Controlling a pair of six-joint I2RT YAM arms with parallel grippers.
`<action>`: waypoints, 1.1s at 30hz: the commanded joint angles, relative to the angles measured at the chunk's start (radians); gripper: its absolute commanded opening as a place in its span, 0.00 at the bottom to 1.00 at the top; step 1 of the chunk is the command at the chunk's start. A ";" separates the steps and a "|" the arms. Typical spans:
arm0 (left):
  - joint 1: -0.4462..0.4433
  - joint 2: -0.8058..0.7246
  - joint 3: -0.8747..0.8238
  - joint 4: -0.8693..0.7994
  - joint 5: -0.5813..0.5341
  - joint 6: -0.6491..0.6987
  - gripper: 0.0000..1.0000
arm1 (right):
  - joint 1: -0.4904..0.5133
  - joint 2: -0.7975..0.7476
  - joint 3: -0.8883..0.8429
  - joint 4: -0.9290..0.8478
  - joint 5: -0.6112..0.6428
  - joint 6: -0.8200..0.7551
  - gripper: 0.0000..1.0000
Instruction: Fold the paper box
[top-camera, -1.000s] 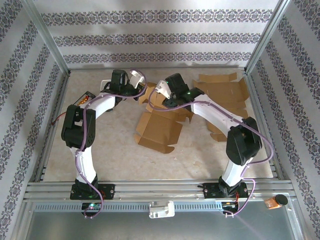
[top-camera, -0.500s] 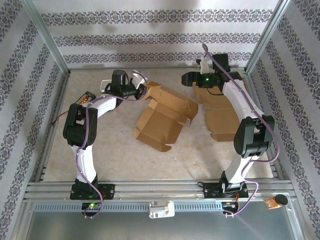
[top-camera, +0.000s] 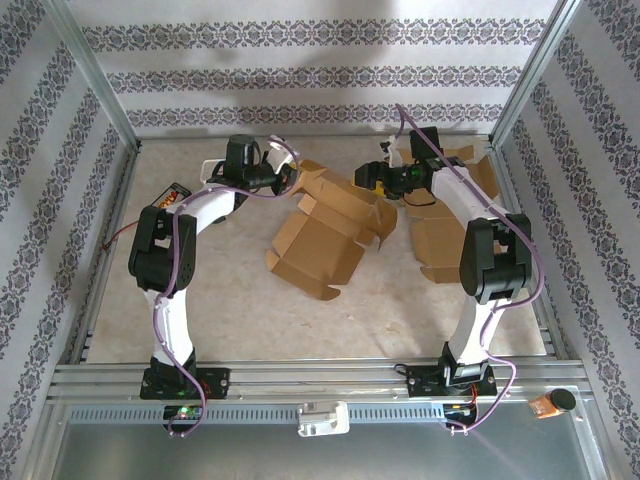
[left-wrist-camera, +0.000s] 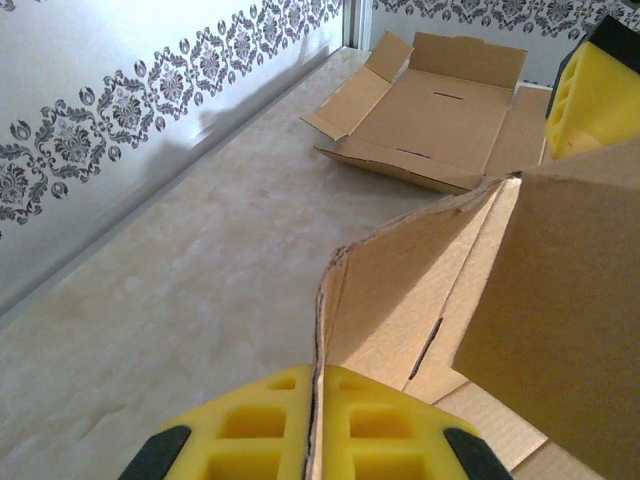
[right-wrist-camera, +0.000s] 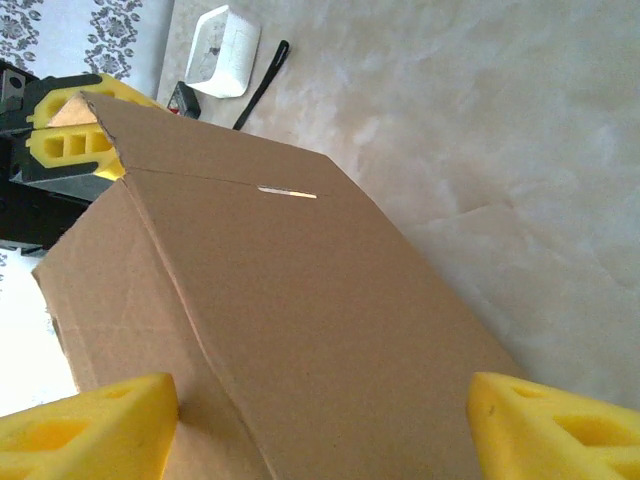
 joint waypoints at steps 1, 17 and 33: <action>-0.019 0.024 0.036 -0.041 0.001 0.013 0.00 | 0.022 0.020 -0.020 0.023 0.003 0.004 0.76; -0.069 0.024 0.098 -0.149 -0.119 -0.164 0.01 | 0.051 0.025 -0.024 0.044 0.080 0.006 0.73; -0.183 -0.117 -0.133 -0.044 -0.374 -0.288 0.07 | 0.086 -0.029 -0.069 0.065 0.170 -0.032 0.67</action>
